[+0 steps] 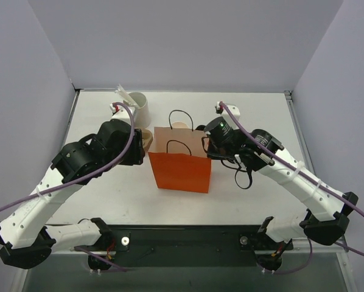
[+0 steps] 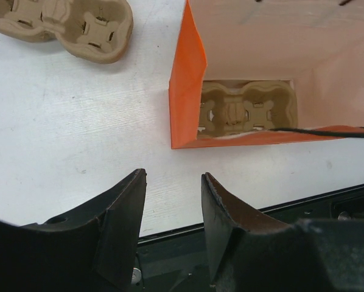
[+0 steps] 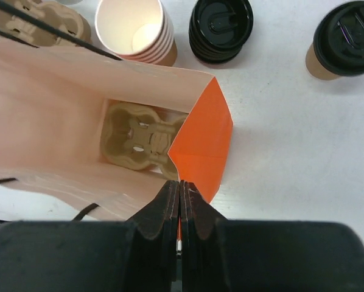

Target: Pack the takeout coffee

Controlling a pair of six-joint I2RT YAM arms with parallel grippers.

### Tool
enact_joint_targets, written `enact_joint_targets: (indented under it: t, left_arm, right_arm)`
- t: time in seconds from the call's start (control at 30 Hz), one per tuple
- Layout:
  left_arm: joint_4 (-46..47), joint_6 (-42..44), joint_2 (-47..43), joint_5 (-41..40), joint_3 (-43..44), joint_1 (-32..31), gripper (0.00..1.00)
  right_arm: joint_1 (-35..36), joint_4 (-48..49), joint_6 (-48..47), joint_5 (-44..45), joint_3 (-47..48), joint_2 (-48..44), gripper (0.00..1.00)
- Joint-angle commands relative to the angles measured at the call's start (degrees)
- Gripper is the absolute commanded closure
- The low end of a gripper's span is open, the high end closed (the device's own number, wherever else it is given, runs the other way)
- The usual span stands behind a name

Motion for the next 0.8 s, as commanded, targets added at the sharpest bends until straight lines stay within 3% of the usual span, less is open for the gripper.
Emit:
enact_joint_targets:
  t: [0.0,0.2,0.23,0.37,0.53,0.77]
  left_arm:
    - [-0.3,-0.1,-1.1,-0.4,2.6,0.3,0.49]
    - [-0.8,0.1,0.4,2.8,4.4,0.4,0.48]
    - [0.4,0.0,0.6,3.7,4.3,0.6,0.47]
    - [3.2,0.2,1.5,7.9,3.6,1.3,0.45]
    - [5.2,2.1,5.2,11.4,3.1,2.7,0.44]
    - [15.1,5.0,6.6,12.7,-1.4,3.0,0.45]
  right_arm:
    - [0.4,-1.0,2.4,0.5,-5.8,-2.9,1.0]
    - [0.4,-0.8,3.4,0.4,-2.1,-3.9,0.97]
    - [0.4,-0.8,3.3,0.5,-0.8,-4.0,0.94]
    - [0.4,-0.9,3.2,2.3,2.5,-4.3,0.67]
    - [-0.1,-1.7,2.7,6.4,2.4,-2.7,0.56]
    - [-1.2,-3.2,2.8,7.7,0.0,0.8,0.55]
